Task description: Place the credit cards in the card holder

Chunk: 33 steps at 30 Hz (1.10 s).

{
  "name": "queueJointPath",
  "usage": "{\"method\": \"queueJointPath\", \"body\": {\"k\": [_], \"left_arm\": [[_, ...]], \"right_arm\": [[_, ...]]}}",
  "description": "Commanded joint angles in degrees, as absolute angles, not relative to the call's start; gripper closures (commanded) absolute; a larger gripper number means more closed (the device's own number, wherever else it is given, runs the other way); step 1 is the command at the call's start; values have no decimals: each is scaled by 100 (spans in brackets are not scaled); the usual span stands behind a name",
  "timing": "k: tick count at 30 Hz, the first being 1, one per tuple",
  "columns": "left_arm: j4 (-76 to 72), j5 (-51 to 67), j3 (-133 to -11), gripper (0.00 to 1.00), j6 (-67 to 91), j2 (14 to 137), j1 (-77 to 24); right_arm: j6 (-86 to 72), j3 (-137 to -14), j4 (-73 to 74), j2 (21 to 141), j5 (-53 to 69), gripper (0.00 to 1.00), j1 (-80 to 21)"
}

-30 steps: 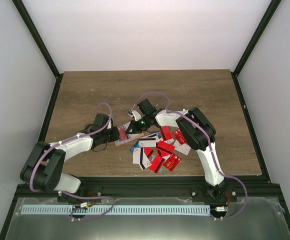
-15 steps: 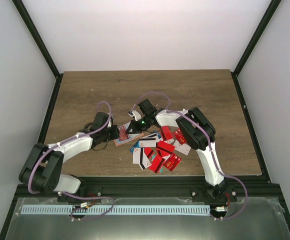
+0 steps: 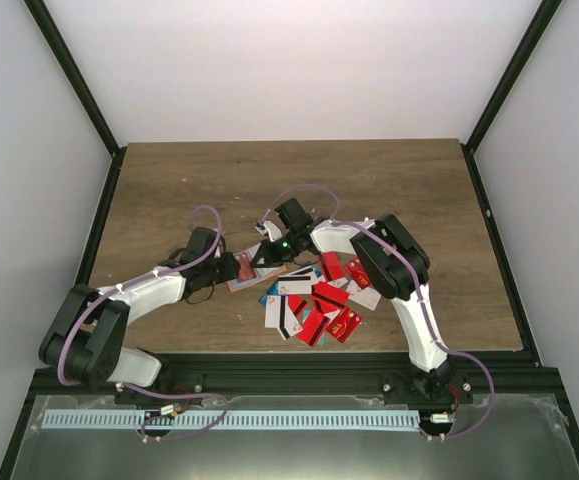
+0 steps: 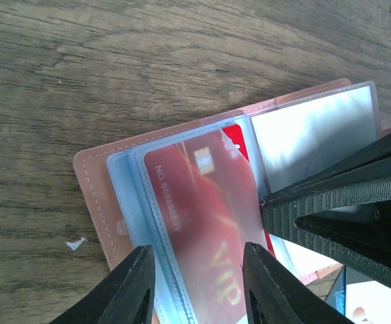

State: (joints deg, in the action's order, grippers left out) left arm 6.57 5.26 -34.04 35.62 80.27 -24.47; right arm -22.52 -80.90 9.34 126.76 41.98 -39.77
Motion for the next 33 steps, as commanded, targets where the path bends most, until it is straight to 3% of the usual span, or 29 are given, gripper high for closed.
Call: {"method": "queueJointPath", "body": {"k": [1, 33], "left_arm": [[378, 654, -3341, 62, 3576, 8132, -2466], [229, 721, -3408, 61, 3604, 8378, -2465]], "right_arm": [[-2207, -8019, 1151, 13000, 3911, 99, -4036], [-2203, -7997, 1143, 13004, 3949, 99, -4026]]}}
